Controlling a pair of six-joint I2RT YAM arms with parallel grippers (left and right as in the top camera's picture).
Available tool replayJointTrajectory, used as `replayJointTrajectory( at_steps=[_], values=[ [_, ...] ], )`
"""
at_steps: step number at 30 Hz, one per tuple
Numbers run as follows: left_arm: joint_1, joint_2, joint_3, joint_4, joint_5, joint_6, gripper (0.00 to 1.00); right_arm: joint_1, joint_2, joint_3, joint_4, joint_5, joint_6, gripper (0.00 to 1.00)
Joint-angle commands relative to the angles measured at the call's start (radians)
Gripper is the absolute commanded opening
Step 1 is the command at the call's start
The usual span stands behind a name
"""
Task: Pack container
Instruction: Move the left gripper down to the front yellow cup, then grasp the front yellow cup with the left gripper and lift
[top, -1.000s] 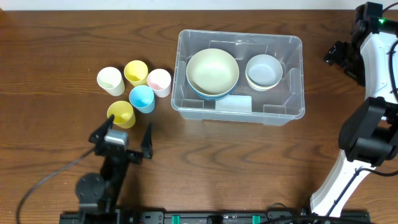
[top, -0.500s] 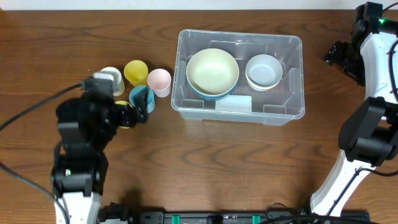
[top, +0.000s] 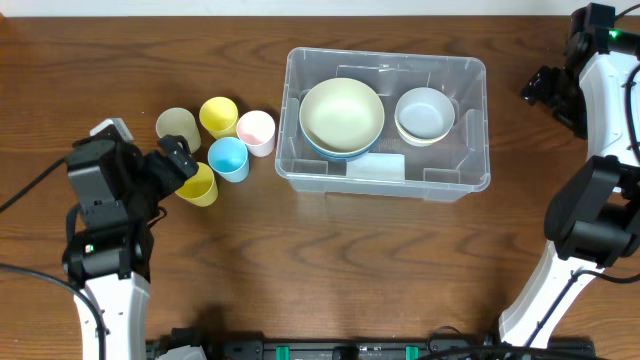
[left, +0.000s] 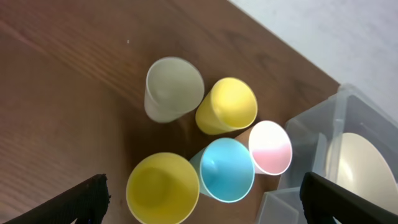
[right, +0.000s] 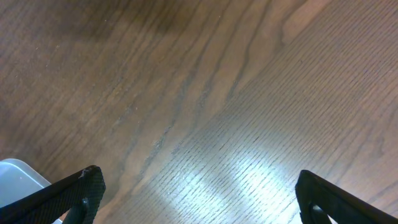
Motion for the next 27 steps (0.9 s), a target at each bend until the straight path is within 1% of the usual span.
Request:
replayJointTrajectory(
  at_steps=[1,2,3,5,11,27],
  values=[
    [0.014,0.058,0.032,-0.059,-0.076,-0.185,0.98,-0.010,0.015,0.004,-0.001,0.014,0.013,0.99],
    [0.021,0.092,0.032,-0.109,-0.131,-0.276,0.98,-0.010,0.015,0.004,-0.001,0.014,0.013,0.99],
    [0.025,0.117,0.032,-0.134,-0.148,-0.307,0.98,-0.010,0.015,0.004,-0.001,0.014,0.013,0.99],
    [0.032,0.172,0.032,-0.157,-0.147,-0.324,0.98,-0.010,0.015,0.004,-0.001,0.014,0.013,0.99],
    [0.032,0.298,0.032,-0.161,-0.146,-0.331,0.98,-0.010,0.015,0.004,-0.001,0.014,0.013,0.99],
    [0.032,0.487,0.032,-0.160,-0.146,-0.331,0.98,-0.010,0.015,0.004,-0.001,0.014,0.013,0.99]
  ],
)
